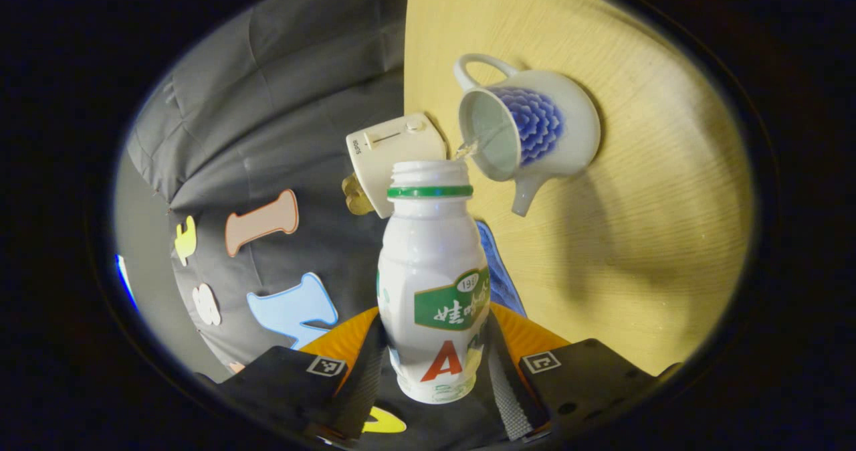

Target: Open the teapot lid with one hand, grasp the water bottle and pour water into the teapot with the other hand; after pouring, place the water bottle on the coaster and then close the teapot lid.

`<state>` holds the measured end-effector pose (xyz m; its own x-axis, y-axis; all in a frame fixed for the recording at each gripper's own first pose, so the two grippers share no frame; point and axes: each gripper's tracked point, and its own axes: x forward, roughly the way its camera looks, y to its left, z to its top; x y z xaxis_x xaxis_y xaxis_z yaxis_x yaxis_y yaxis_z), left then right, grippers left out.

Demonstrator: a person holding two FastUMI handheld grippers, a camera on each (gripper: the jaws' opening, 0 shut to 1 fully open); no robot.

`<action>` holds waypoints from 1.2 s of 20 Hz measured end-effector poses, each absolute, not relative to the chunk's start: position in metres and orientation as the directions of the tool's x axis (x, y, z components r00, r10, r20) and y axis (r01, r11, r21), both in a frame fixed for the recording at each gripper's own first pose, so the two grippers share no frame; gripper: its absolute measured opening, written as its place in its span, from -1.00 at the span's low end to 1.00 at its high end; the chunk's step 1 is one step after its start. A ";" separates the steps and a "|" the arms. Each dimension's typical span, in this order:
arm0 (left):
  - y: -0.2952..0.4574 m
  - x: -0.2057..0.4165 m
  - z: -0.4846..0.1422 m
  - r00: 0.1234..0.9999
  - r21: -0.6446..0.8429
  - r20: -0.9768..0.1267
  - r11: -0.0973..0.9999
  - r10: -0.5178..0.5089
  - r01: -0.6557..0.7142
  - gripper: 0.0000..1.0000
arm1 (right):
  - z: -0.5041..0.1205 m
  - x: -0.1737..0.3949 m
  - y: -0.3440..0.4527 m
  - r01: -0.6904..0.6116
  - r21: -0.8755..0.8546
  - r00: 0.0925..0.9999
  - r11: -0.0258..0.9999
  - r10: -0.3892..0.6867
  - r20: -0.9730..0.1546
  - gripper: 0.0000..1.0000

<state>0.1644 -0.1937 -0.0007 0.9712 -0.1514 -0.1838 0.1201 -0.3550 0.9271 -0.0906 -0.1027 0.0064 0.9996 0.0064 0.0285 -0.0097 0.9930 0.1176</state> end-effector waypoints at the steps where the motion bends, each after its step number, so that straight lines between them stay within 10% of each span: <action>1: -0.195 0.164 0.000 0.971 0.926 -0.183 -0.359 -0.154 0.117 0.61 | 0.005 -0.090 -0.103 -0.009 0.119 1.000 0.993 0.006 0.026 -1.00; 24: -0.214 0.153 -0.011 0.971 0.863 -0.143 -0.505 -0.193 0.027 0.73 | 0.005 -0.092 -0.102 -0.035 0.185 0.999 0.982 0.031 0.026 -0.90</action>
<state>0.1526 -0.2142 -0.0115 0.9707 -0.1931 -0.1433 0.0271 -0.5045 0.8630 -0.0919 -0.1018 0.0054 0.9992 0.0309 0.0260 -0.0352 0.9821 0.1849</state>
